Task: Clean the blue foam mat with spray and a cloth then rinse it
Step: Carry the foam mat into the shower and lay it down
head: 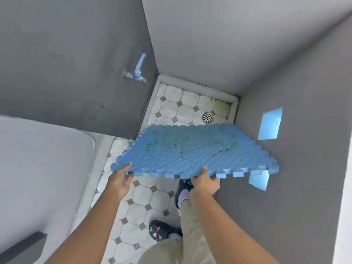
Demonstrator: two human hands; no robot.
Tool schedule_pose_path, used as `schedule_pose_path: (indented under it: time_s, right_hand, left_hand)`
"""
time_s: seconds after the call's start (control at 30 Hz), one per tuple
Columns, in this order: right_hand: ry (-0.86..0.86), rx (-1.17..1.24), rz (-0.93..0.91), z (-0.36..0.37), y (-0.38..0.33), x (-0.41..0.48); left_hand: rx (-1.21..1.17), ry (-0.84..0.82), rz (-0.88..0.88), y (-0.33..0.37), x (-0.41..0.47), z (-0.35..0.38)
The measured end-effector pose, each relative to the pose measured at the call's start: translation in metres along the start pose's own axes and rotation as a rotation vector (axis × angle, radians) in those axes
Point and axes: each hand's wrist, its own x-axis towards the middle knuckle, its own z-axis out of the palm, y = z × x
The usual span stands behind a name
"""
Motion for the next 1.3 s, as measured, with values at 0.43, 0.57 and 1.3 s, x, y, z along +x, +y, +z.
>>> schedule_pose_path:
  time_s: [0.43, 0.57, 1.3]
  right_hand:
    - [-0.083, 0.333, 0.233, 0.107, -0.058, 0.060]
    - [-0.140, 0.374, 0.222, 0.135, -0.068, 0.089]
    - [-0.212, -0.200, 0.231, 0.100, -0.002, 0.113]
  left_hand:
    - [0.262, 0.009, 0.073, 0.041, 0.082, 0.147]
    - [0.249, 0.004, 0.127, 0.042, 0.113, 0.177]
    - [0.988, -0.108, 0.142, 0.044, 0.102, 0.128]
